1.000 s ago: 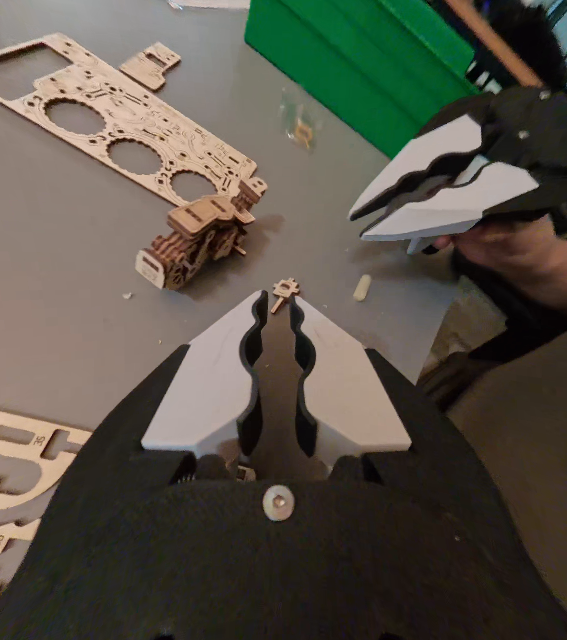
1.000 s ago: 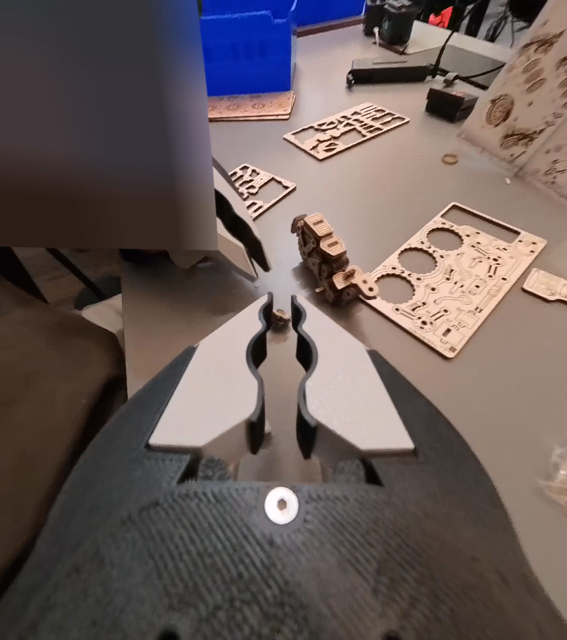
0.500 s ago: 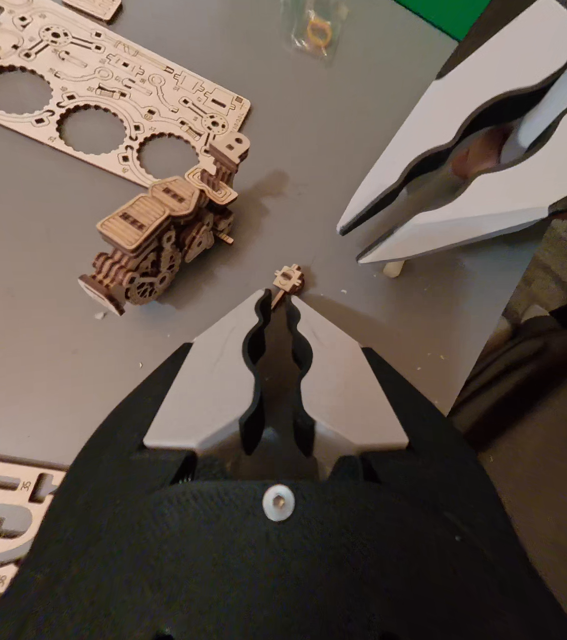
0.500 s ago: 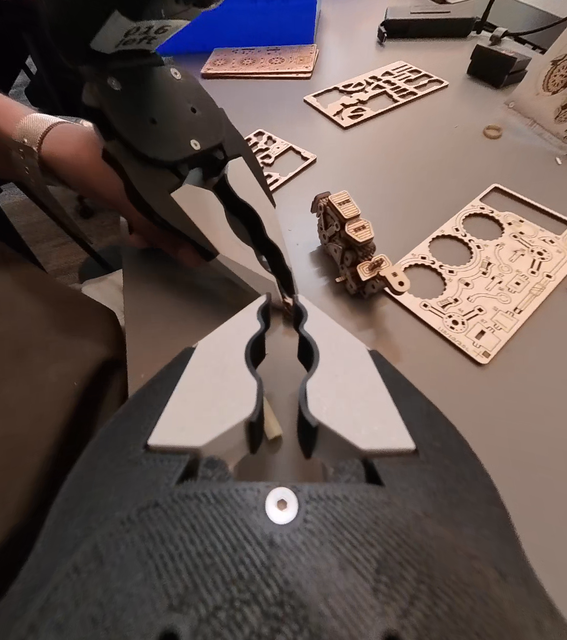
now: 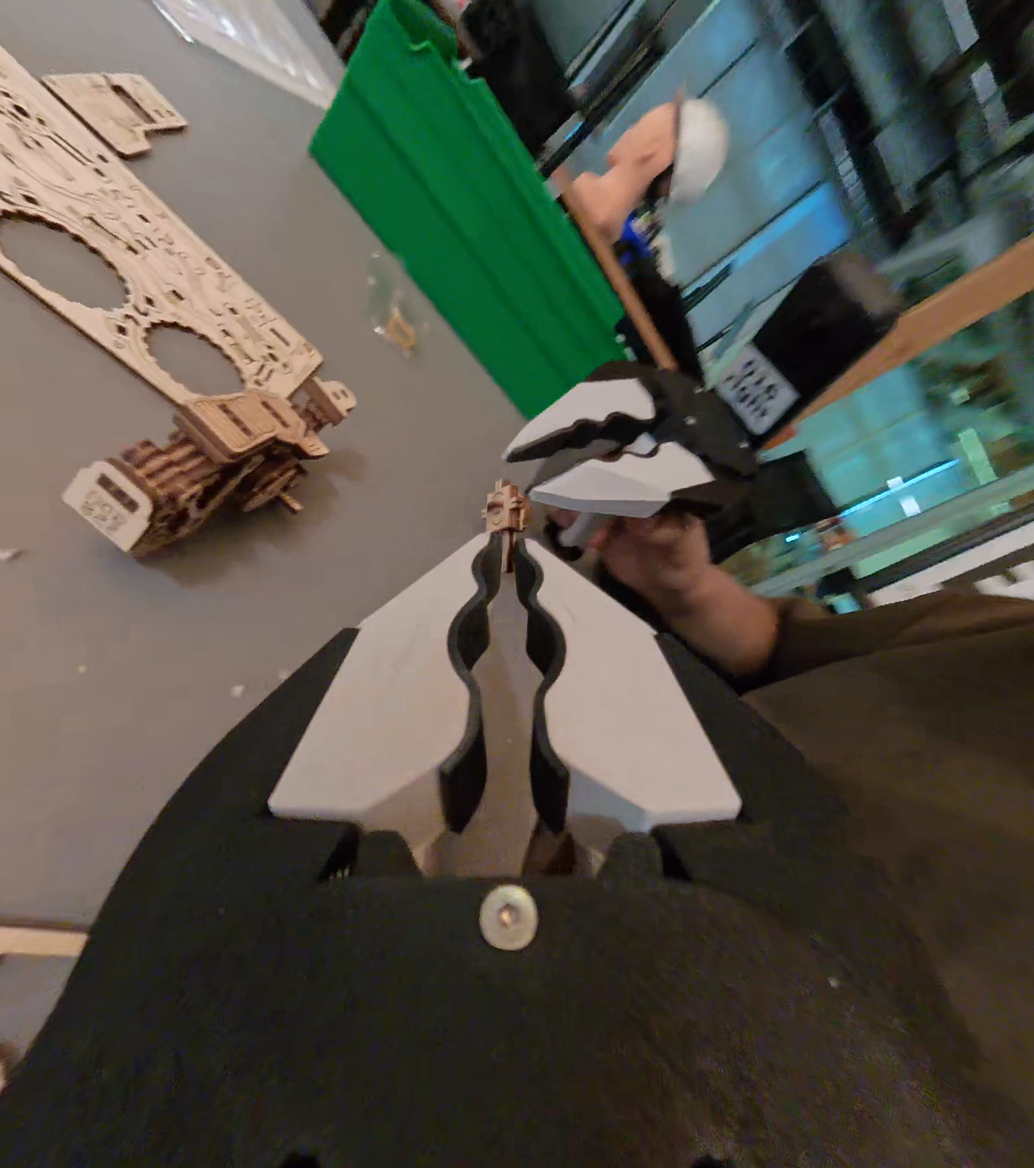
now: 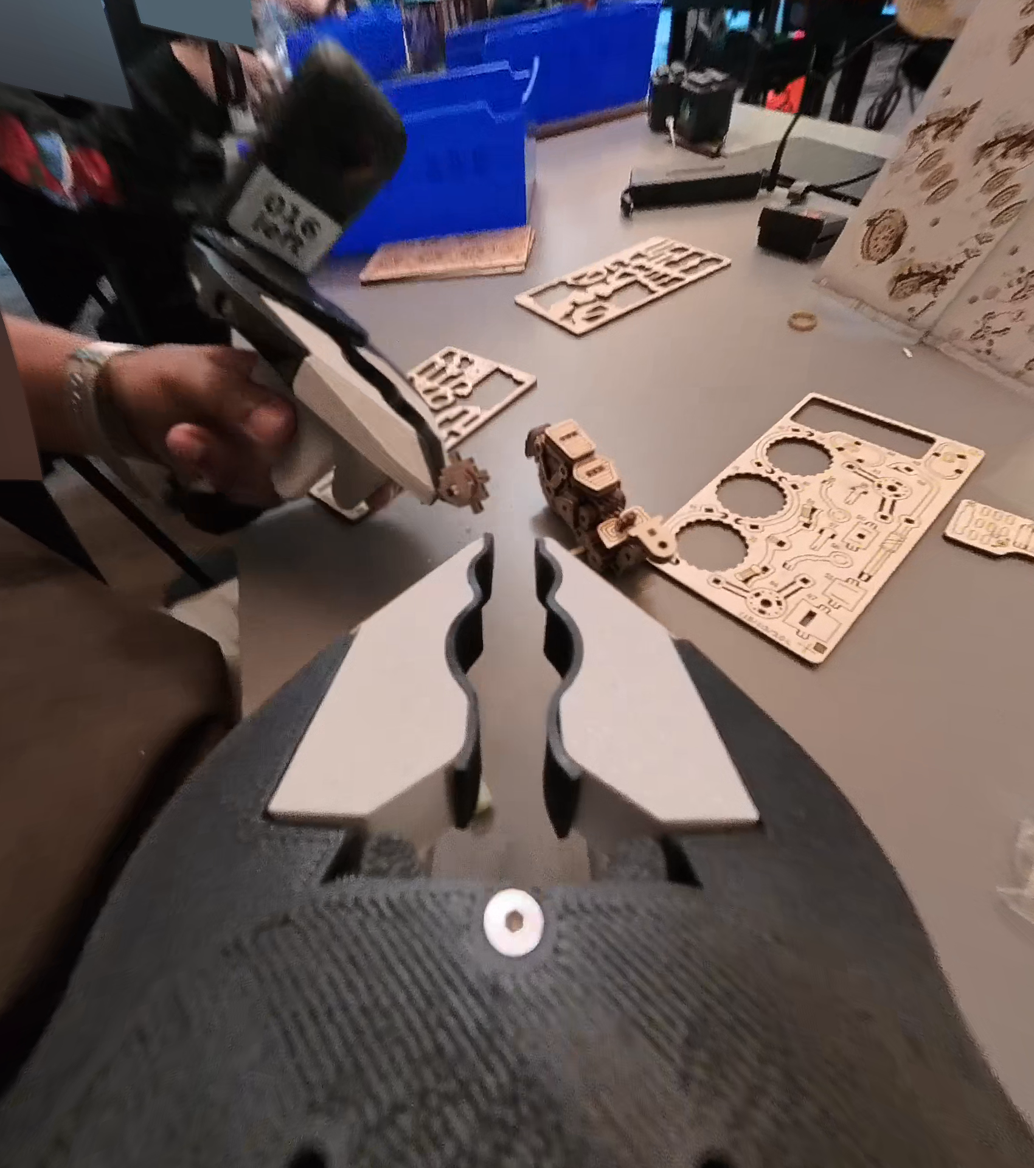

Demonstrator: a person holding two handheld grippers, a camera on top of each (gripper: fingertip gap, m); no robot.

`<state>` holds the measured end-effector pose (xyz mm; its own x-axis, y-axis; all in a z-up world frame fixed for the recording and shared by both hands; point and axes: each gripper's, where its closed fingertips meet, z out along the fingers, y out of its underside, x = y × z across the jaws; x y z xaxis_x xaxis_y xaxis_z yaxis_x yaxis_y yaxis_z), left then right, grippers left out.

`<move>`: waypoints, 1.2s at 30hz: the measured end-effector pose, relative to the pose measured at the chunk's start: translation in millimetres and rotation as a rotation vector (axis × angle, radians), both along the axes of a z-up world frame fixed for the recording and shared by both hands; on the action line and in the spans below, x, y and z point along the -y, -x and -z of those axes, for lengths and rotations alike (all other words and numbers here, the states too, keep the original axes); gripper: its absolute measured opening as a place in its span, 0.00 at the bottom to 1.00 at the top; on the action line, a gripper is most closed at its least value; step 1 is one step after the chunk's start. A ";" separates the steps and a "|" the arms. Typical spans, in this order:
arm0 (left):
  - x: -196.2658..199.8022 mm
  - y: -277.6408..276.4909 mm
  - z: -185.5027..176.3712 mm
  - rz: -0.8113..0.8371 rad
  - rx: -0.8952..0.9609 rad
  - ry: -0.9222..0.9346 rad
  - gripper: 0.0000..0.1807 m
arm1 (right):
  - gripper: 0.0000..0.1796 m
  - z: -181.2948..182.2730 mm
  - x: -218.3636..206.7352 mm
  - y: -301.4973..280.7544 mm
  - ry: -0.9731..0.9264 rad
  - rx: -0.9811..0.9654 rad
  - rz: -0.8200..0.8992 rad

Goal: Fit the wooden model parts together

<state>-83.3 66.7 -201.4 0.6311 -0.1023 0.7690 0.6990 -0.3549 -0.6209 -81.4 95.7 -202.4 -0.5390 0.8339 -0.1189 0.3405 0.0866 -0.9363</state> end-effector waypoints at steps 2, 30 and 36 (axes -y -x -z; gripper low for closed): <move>1.0 0.1 -5.1 0.003 0.060 -0.030 0.01 | 0.06 -5.6 -0.9 -0.5 0.059 -0.011 -0.005; -1.9 -9.0 -5.6 -0.016 0.131 -0.052 0.01 | 0.00 -13.8 28.0 -1.3 -0.337 -0.220 -0.047; -1.3 -12.4 -1.4 -0.003 0.087 -0.036 0.01 | 0.00 -10.1 28.8 -1.8 -0.406 -0.226 -0.048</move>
